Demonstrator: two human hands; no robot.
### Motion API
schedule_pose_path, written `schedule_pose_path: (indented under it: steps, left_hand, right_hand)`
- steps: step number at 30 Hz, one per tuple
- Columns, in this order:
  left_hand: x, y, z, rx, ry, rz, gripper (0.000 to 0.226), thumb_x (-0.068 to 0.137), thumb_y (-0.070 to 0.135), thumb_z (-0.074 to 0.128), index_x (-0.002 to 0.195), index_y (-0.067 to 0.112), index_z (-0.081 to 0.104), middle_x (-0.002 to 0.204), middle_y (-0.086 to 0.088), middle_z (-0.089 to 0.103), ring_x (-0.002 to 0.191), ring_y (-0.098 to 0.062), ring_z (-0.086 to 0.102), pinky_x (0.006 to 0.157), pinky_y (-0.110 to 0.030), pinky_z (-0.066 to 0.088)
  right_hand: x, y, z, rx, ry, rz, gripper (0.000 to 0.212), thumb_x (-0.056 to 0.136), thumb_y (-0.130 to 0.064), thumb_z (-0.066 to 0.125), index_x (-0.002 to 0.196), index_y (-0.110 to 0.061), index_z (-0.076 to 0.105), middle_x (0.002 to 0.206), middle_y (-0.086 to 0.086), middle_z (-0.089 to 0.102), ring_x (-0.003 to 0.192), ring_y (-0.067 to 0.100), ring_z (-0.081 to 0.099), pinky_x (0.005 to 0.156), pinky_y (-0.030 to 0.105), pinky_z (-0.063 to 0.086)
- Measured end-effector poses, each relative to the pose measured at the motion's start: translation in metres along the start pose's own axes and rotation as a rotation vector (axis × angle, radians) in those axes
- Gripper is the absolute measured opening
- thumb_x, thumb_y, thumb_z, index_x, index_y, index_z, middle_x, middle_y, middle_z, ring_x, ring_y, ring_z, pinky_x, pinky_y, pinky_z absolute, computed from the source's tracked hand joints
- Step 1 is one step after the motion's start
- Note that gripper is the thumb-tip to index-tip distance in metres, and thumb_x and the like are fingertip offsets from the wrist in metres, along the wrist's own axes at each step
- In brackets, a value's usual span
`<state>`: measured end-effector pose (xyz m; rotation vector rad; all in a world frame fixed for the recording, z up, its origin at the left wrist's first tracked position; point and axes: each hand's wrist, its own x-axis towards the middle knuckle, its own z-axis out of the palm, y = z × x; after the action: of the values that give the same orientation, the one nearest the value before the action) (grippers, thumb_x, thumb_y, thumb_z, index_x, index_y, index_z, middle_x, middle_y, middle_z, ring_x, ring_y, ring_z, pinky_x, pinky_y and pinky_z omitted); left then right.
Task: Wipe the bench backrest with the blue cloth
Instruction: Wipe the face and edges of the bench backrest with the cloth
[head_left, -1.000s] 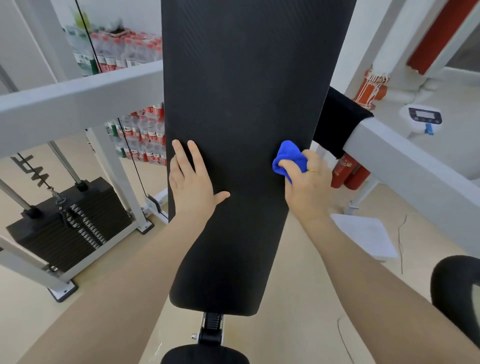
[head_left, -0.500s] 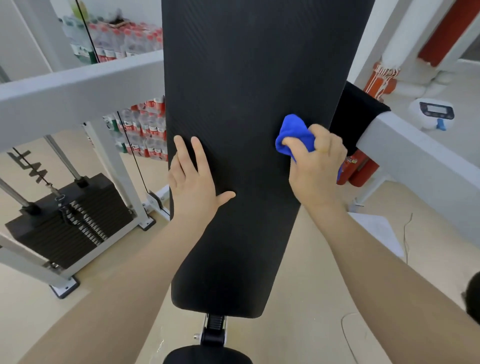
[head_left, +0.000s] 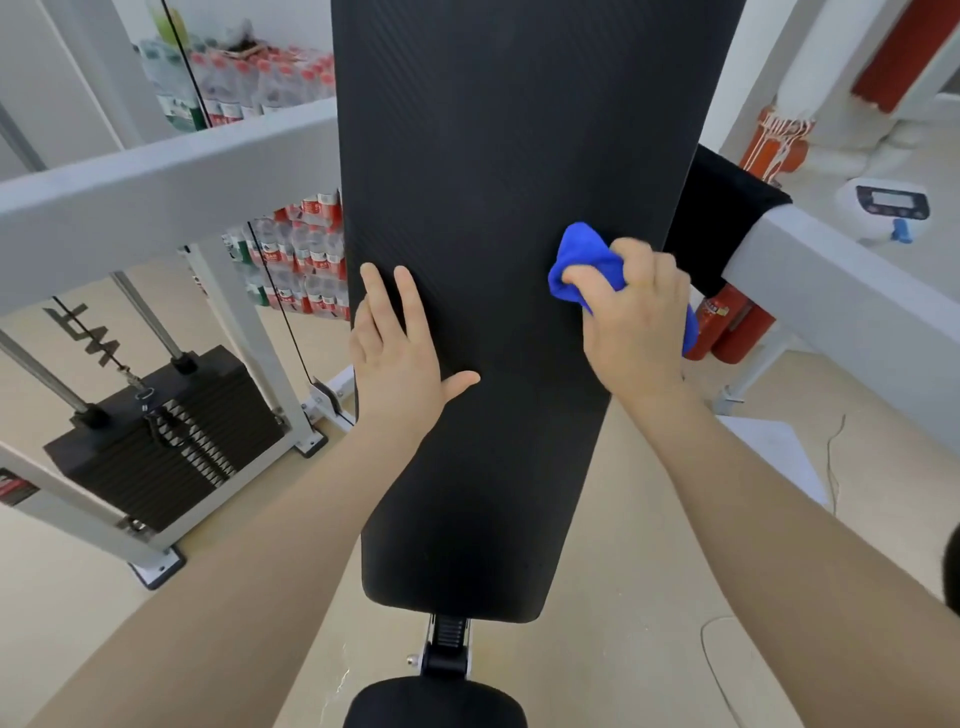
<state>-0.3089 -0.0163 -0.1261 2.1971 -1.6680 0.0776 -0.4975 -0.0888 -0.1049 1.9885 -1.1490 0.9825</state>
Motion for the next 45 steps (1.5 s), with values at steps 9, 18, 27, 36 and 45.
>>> schedule_pose_path:
  steps: [9,18,27,36,45]
  left_hand:
    - [-0.004,-0.014,0.002,-0.057,-0.03,0.067,0.124,0.068,0.044,0.077,0.145,0.01,-0.013,0.153,-0.018,-0.02,0.142,-0.038,-0.002,0.114,-0.045,0.009]
    - [-0.008,-0.013,0.006,-0.028,-0.032,0.087,0.123,0.069,0.037,0.078,0.145,0.009,-0.014,0.152,-0.018,-0.021,0.142,-0.037,-0.006,0.114,-0.043,0.004]
    - [-0.007,-0.028,0.005,0.043,-0.052,0.177,0.122,0.069,0.039,0.077,0.145,0.011,-0.014,0.152,-0.019,-0.021,0.142,-0.037,-0.005,0.114,-0.046,0.008]
    - [-0.004,-0.032,0.016,0.056,0.025,0.192,0.121,0.069,0.044,0.075,0.146,0.011,-0.011,0.154,-0.018,-0.016,0.143,-0.035,-0.005,0.114,-0.045,0.004]
    - [-0.005,-0.039,0.025,-0.299,-0.056,-0.192,0.137,0.059,0.046,0.082,0.144,0.014,-0.021,0.155,-0.015,0.008,0.141,-0.033,0.017,0.113,-0.048,0.019]
  right_hand:
    - [-0.133,-0.032,0.009,0.056,-0.4,-0.182,0.048,0.049,-0.002,0.081,0.092,-0.02,0.07,0.106,0.013,0.049,0.078,0.031,0.051,0.067,0.037,0.046]
    - [-0.041,-0.01,0.004,-0.018,-0.13,-0.046,0.041,0.064,-0.002,0.073,0.1,-0.018,0.067,0.111,0.007,0.034,0.088,0.027,0.034,0.071,0.037,0.04]
    - [-0.083,-0.031,-0.003,0.017,-0.333,-0.187,0.038,0.056,-0.001,0.078,0.09,-0.016,0.068,0.1,0.013,0.061,0.079,0.031,0.052,0.066,0.038,0.047]
    - [-0.077,-0.054,0.014,0.031,-0.21,-0.093,0.03,0.071,-0.005,0.067,0.098,-0.016,0.067,0.102,0.014,0.058,0.074,0.031,0.051,0.065,0.038,0.043]
    - [-0.048,-0.05,0.003,0.032,-0.259,-0.201,0.036,0.066,0.001,0.069,0.098,-0.014,0.067,0.105,0.015,0.056,0.075,0.033,0.054,0.064,0.04,0.045]
